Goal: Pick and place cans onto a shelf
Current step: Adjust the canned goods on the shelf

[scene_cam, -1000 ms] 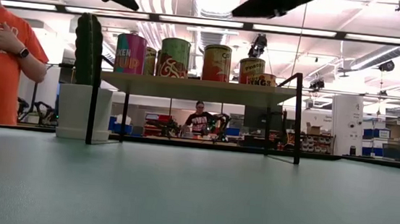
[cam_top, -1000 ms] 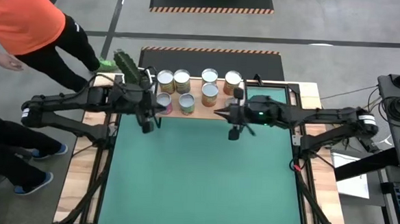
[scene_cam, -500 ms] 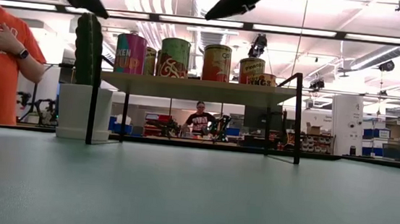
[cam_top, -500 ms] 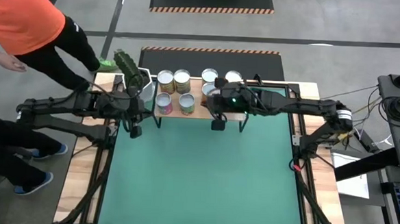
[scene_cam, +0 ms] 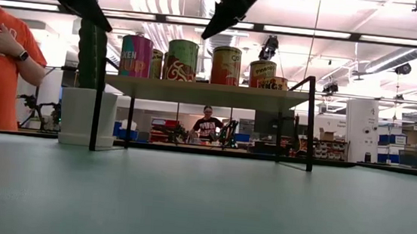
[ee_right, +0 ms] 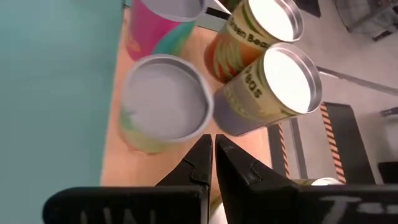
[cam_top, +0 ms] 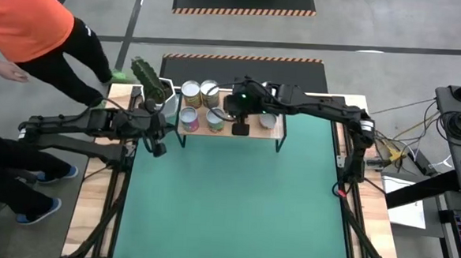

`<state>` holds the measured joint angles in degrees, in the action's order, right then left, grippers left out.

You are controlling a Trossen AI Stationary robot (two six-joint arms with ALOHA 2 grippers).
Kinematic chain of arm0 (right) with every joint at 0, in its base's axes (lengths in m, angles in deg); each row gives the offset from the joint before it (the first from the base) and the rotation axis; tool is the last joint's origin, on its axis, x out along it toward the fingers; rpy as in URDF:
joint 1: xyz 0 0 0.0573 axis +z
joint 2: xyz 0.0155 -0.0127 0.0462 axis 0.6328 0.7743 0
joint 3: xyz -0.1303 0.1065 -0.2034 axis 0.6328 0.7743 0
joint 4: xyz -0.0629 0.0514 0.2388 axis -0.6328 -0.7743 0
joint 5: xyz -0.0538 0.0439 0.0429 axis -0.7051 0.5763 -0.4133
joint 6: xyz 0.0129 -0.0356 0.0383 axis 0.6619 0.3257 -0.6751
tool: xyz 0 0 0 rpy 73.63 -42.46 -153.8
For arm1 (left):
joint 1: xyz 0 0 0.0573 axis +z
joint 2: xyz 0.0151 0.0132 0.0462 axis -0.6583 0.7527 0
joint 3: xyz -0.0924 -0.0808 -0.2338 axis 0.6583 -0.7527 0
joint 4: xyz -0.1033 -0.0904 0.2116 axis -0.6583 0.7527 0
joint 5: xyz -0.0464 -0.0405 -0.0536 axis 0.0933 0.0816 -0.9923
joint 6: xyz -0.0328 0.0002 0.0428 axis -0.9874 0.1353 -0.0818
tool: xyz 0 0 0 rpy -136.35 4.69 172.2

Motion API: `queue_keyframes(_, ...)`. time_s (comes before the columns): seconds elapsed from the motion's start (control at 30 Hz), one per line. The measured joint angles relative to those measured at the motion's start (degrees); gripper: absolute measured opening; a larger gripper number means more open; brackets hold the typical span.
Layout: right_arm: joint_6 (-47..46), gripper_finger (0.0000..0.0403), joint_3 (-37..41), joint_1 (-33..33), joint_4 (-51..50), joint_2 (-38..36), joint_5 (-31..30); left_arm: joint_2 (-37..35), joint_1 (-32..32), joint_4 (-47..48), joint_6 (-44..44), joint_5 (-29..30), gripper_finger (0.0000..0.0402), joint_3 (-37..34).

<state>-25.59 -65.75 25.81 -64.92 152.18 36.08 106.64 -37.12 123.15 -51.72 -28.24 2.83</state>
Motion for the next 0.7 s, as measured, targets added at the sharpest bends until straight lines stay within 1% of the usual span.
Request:
queue_keyframes(0.1, 0.7, 0.0009, -3.8, -0.5, -2.5, 2.6, -0.1, 0.6, 0.0, -0.1, 0.0, 0.0, 0.0, 0.0)
queue_keyframes(0.27, 1.6, 0.0009, -7.2, -1.2, -4.6, 5.0, 0.1, 2.4, 0.0, -1.3, 0.1, 0.0, 0.0, -0.5)
queue_keyframes(0.5, 1.5, 0.0009, -6.9, -1.8, -5.0, 5.1, 0.1, 5.5, 0.0, -3.9, 0.2, 0.0, 0.0, -0.5)
queue_keyframes(0.7, 1.2, 0.0009, -6.0, -1.8, -5.0, 5.1, 0.5, 6.2, 0.0, -4.3, 0.2, 0.0, 0.0, -0.5)
